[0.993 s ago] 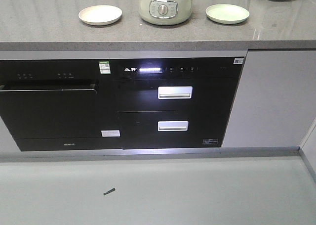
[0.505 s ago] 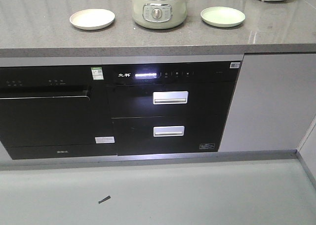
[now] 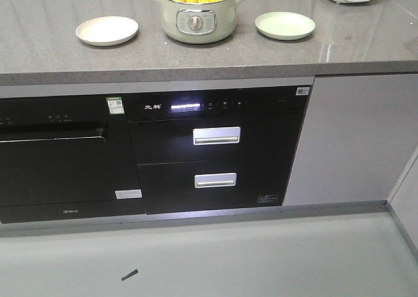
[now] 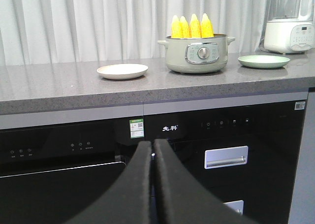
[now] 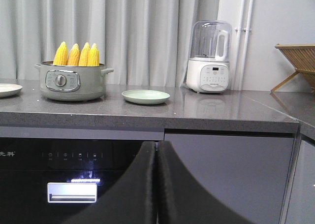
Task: Distribute corn equally
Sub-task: 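Continue driving forward until the pot and plates are within reach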
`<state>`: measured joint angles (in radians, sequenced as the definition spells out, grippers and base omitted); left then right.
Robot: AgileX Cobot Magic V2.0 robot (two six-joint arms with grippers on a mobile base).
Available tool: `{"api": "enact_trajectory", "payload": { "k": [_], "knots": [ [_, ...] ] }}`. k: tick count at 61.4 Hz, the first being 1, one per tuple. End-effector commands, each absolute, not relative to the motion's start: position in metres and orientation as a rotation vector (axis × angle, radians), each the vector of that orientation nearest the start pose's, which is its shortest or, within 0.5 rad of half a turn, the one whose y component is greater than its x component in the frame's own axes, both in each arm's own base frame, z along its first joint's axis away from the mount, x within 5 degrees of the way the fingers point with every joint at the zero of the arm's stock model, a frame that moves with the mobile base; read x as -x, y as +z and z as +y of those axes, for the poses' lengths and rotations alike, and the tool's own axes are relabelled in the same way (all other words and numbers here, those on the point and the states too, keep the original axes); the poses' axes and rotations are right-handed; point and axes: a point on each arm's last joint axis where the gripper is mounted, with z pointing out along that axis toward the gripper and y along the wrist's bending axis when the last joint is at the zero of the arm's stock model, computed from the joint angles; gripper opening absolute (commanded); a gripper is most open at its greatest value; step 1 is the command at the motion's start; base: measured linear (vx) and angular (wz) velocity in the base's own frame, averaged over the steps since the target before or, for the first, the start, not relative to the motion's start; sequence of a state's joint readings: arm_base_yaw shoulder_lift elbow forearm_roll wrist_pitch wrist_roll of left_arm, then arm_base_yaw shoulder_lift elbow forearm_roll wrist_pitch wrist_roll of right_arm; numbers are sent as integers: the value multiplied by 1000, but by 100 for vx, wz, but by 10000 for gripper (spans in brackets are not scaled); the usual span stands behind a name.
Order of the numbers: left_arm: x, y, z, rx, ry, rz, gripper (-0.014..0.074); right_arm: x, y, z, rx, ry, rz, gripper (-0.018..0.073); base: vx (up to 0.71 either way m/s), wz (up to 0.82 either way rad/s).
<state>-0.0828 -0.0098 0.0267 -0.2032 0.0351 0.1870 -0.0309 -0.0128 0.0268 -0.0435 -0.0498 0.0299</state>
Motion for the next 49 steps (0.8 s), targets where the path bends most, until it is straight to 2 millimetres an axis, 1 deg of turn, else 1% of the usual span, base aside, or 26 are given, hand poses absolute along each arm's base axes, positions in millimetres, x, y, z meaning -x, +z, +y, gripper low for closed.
{"api": "enact_trajectory", "payload": {
  "k": [1,49],
  "knots": [
    [-55,208,-4,-31,-86,1452,-7,-55,213,-1,0,-50,1376,-4,9,-3],
    [-55,208,-4,-31,-86,1452,-7,-55,213,-1,0,-50,1376,-4,10,1]
  ]
}}
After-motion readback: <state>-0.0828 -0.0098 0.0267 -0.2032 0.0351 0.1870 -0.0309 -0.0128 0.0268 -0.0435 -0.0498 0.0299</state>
